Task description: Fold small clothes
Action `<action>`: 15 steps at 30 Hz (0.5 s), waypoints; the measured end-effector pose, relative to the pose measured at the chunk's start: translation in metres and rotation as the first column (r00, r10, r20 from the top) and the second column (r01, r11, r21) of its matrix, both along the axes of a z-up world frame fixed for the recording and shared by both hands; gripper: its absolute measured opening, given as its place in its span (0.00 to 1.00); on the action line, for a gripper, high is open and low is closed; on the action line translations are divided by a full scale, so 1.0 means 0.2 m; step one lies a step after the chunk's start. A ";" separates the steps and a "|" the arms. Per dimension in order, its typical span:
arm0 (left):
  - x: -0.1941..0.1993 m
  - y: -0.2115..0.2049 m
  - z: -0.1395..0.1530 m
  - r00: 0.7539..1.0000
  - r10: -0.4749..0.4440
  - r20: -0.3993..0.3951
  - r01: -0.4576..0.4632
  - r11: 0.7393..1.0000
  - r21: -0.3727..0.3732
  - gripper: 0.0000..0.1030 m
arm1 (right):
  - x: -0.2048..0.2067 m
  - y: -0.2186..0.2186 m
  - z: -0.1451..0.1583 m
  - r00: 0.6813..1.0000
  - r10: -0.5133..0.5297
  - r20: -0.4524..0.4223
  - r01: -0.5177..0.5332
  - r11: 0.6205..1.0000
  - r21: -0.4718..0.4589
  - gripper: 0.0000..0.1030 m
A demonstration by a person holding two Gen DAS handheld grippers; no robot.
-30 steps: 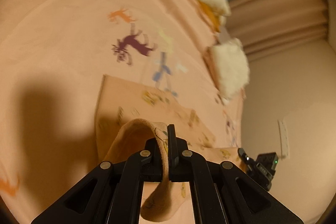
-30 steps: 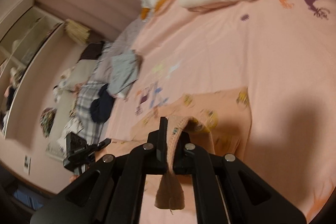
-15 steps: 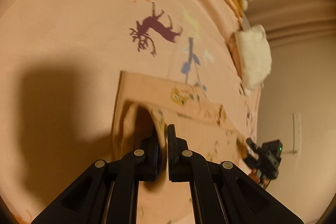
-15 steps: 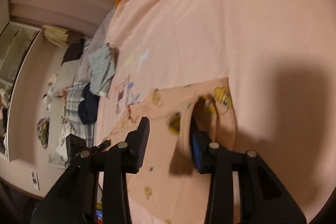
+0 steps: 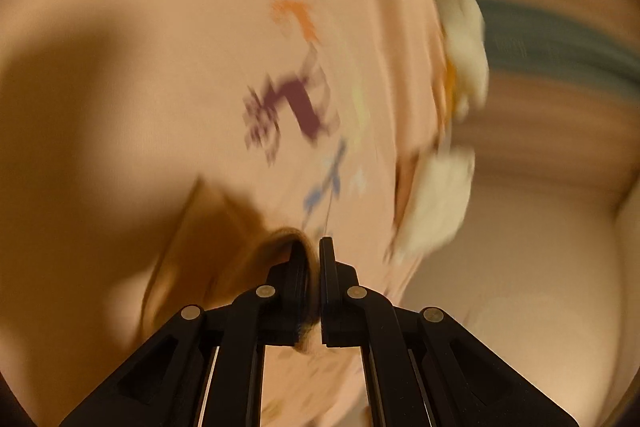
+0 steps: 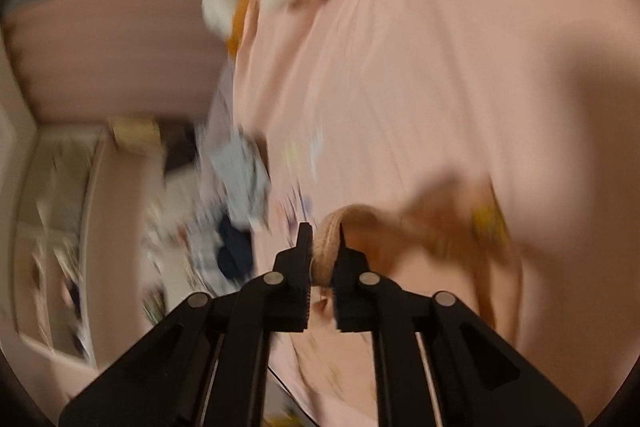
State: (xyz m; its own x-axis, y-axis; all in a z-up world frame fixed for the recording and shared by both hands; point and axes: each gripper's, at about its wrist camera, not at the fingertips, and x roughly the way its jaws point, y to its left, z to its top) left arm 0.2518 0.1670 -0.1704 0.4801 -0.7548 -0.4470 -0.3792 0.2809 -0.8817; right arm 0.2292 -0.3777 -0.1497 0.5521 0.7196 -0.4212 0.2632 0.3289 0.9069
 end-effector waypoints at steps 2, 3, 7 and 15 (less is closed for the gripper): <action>0.06 0.01 -0.03 0.999 0.026 -0.034 -0.026 1.000 -0.002 0.00 | 0.07 -0.04 -0.06 0.998 -0.044 -0.043 0.045 0.999 0.008 0.18; 0.07 0.01 -0.03 0.999 0.029 -0.041 -0.028 1.000 0.014 0.00 | 0.09 -0.05 -0.07 0.997 -0.064 -0.051 0.063 0.998 -0.012 0.25; 0.13 0.01 -0.06 0.998 -0.005 -0.063 0.005 1.000 0.010 0.29 | 0.08 -0.11 -0.12 0.992 -0.115 -0.045 0.113 0.993 -0.044 0.50; 0.08 0.12 0.08 0.999 0.020 0.029 -0.022 0.997 0.071 0.57 | -0.05 -0.18 0.03 0.991 -0.119 0.066 0.126 0.985 -0.119 0.50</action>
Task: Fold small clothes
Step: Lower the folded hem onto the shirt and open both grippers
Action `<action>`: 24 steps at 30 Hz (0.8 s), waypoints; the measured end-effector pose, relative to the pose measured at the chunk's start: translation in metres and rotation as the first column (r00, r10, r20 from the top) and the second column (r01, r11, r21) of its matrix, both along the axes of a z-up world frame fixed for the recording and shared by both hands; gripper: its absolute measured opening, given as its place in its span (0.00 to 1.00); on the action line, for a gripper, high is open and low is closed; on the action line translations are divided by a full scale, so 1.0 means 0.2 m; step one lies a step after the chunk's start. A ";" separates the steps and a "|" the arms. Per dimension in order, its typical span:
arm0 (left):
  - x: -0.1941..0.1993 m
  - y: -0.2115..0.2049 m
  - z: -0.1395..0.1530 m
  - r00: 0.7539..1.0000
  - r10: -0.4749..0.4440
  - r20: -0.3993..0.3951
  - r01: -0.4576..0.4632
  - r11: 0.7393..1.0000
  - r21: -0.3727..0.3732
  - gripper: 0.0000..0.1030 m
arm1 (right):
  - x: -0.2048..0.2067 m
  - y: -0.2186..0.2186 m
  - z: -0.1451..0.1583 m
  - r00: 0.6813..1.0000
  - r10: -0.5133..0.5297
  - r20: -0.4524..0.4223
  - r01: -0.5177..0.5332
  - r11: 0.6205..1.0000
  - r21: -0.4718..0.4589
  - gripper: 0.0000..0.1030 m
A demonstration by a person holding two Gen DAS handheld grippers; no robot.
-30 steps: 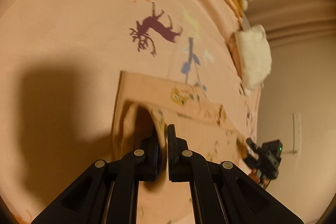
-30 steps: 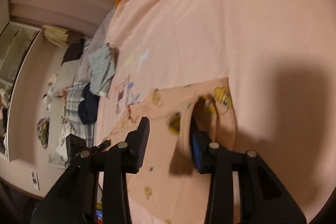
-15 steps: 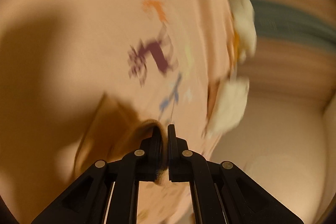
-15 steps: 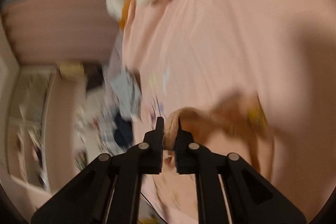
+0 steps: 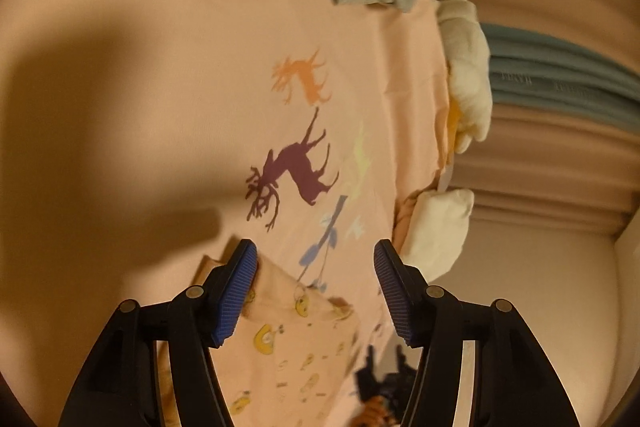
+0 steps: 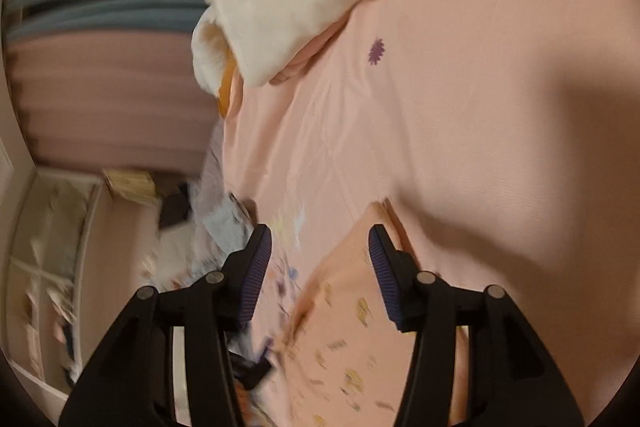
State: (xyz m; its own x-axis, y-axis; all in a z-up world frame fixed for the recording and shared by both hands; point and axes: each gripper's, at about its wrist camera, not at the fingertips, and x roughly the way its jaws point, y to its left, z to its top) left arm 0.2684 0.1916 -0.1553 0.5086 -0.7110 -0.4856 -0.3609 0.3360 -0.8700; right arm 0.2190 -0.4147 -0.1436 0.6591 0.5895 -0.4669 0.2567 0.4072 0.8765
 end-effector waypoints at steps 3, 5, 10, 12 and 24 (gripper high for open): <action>-0.05 0.00 0.06 0.997 -0.055 0.045 0.050 0.993 0.106 0.57 | -0.09 0.05 0.11 0.995 0.099 0.023 -0.094 0.981 -0.170 0.49; -0.12 -0.04 0.11 0.988 -0.137 0.067 0.119 0.966 0.229 0.57 | -0.17 0.09 0.15 0.986 0.162 0.043 -0.146 0.954 -0.262 0.46; -0.36 -0.07 0.09 0.963 -0.254 0.093 0.209 0.918 0.337 0.57 | -0.40 0.19 0.15 0.958 0.287 0.019 -0.251 0.864 -0.437 0.41; -0.46 -0.07 0.07 0.953 -0.280 0.119 0.228 0.916 0.329 0.57 | -0.46 0.22 0.11 0.952 0.305 -0.002 -0.271 0.845 -0.461 0.37; -0.64 -0.17 0.05 0.900 -0.398 0.176 0.331 0.889 0.318 0.50 | -0.62 0.34 0.03 0.931 0.361 -0.050 -0.346 0.832 -0.433 0.23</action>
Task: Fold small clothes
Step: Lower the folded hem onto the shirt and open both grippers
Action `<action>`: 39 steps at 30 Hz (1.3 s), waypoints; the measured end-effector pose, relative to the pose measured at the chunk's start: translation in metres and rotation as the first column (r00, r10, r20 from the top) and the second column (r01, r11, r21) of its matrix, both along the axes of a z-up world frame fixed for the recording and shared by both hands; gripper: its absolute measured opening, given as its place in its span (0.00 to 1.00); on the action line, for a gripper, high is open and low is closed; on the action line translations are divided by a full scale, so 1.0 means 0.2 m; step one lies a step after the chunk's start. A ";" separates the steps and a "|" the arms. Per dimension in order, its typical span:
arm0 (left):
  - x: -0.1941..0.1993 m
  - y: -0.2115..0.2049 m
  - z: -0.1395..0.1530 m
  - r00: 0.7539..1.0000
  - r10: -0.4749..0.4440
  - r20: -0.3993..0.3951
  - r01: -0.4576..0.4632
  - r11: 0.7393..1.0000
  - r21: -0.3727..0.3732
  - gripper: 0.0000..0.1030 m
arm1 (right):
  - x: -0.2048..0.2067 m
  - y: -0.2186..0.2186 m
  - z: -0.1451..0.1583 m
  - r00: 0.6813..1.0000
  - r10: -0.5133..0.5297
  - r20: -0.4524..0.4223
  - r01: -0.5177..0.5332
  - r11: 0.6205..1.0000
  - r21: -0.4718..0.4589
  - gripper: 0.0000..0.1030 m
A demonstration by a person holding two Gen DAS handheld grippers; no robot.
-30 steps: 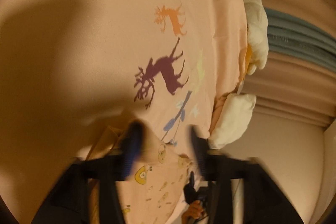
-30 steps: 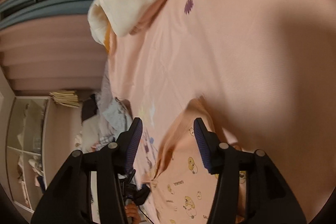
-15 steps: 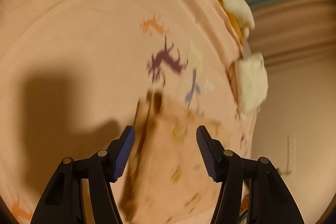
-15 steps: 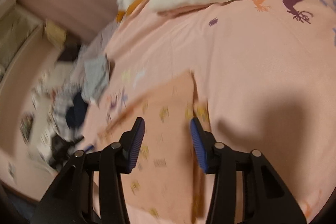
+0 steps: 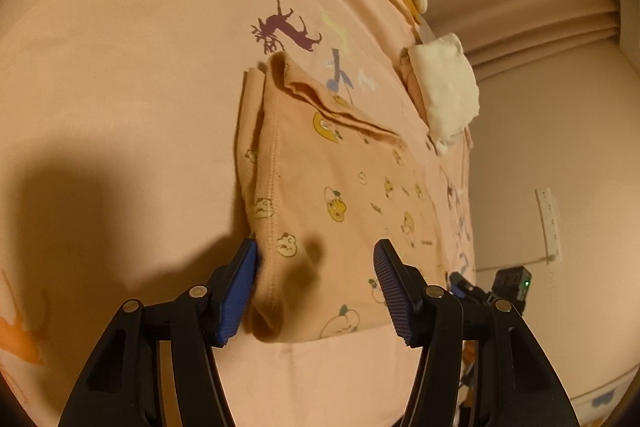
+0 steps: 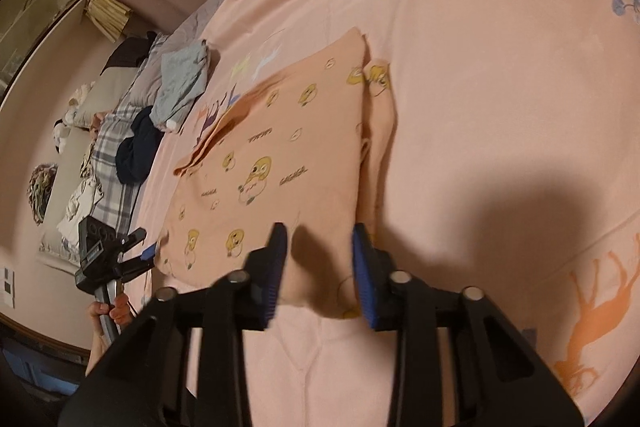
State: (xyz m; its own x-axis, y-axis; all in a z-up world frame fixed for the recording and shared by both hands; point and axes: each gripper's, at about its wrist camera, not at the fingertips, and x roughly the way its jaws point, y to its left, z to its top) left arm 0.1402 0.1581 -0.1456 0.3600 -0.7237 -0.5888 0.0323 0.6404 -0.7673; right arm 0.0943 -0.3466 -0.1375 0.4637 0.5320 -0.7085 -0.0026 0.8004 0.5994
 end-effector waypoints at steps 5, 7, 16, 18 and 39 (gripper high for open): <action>0.00 0.01 0.04 1.000 -0.004 0.024 0.005 1.000 -0.030 0.48 | -0.02 0.02 0.04 0.999 0.023 0.035 -0.024 1.000 0.016 0.23; -0.01 0.00 0.04 0.999 -0.020 0.029 0.021 0.999 -0.026 0.48 | -0.02 0.02 0.03 0.999 0.027 0.031 -0.028 0.999 0.017 0.25; 0.03 -0.04 -0.07 0.995 -0.079 -0.060 0.076 0.996 -0.045 0.00 | 0.03 0.07 -0.05 0.998 0.061 -0.027 -0.061 0.998 -0.003 0.07; -0.01 -0.04 -0.07 0.993 -0.097 -0.062 0.095 0.995 -0.038 0.00 | 0.01 0.06 -0.03 0.998 0.061 -0.003 -0.061 0.998 0.025 0.06; -0.17 0.16 0.09 1.000 -0.024 0.015 0.021 0.979 0.205 0.00 | -0.11 0.00 0.13 0.995 0.028 0.101 -0.006 0.978 -0.209 0.32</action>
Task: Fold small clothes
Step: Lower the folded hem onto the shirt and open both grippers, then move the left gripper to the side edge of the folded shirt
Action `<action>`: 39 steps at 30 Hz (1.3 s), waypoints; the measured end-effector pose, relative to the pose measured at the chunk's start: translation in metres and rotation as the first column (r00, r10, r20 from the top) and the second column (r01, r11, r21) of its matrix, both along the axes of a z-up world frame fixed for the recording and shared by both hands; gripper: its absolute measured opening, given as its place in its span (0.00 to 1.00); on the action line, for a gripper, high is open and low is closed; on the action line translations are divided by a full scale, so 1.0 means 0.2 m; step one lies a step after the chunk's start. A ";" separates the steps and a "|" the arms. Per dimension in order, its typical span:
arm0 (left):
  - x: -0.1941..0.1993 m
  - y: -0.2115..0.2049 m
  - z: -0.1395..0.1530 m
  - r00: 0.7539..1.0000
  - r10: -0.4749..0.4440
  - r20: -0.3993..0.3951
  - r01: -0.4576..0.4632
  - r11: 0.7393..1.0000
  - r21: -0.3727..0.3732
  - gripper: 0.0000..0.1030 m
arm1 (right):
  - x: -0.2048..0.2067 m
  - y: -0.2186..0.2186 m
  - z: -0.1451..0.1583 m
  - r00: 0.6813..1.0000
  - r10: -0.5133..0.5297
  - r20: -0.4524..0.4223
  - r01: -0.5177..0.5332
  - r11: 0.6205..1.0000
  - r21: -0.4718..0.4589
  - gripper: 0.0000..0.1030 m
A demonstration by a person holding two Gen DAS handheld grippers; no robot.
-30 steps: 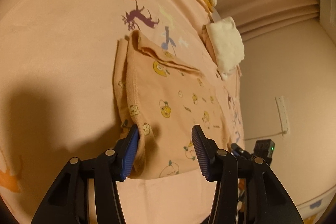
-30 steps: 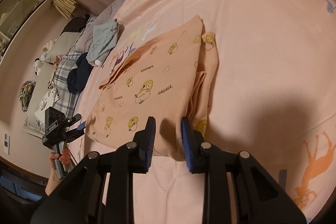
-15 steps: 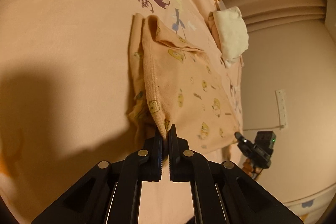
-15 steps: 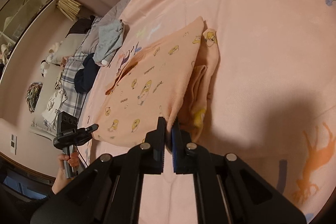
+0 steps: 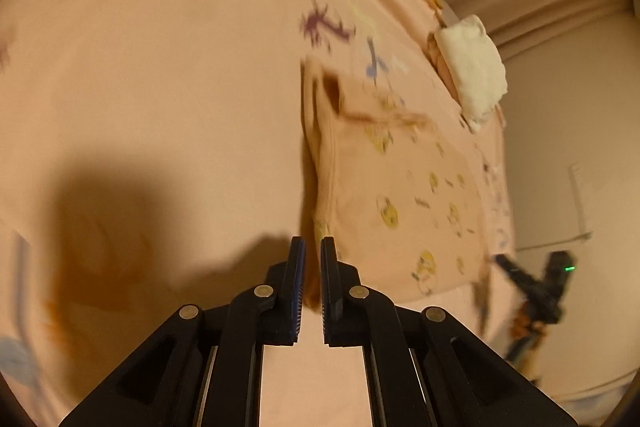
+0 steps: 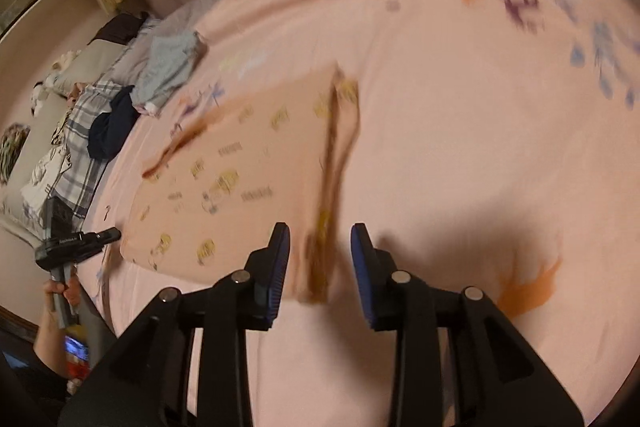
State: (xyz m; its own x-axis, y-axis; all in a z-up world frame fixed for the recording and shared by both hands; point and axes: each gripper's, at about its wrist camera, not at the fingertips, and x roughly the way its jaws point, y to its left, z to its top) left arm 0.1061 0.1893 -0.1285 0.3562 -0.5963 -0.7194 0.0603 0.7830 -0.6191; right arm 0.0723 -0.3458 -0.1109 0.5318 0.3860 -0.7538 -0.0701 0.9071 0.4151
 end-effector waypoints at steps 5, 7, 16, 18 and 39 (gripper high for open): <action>0.15 -0.19 0.07 0.995 -0.078 0.063 0.078 0.997 0.004 0.00 | 0.15 0.15 0.01 0.996 0.078 0.041 -0.079 0.997 0.016 0.28; 0.23 -0.31 0.05 0.990 -0.124 0.068 0.123 0.992 0.015 0.01 | 0.21 0.24 -0.03 0.994 0.109 0.032 -0.110 0.994 0.015 0.26; 0.58 -0.57 -0.08 0.989 -0.131 0.061 0.122 0.983 0.137 0.01 | 0.45 0.49 -0.13 0.983 0.182 0.017 -0.182 0.983 -0.028 0.25; 0.70 -0.56 -0.06 0.994 -0.071 0.084 0.058 0.987 0.147 0.01 | 0.50 0.49 -0.13 0.985 0.171 0.024 -0.170 0.985 -0.035 0.26; 0.43 -0.29 -0.04 0.995 -0.034 0.095 0.022 0.992 0.127 0.01 | 0.61 0.21 -0.17 0.998 -0.045 -0.044 0.034 0.975 -0.220 0.19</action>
State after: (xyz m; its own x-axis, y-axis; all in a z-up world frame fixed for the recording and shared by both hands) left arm 0.1925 0.1307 -0.1357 0.4122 -0.5140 -0.7523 0.1385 0.8514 -0.5058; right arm 0.1952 -0.3048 -0.1450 0.5045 0.1884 -0.8426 -0.0171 0.9779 0.2084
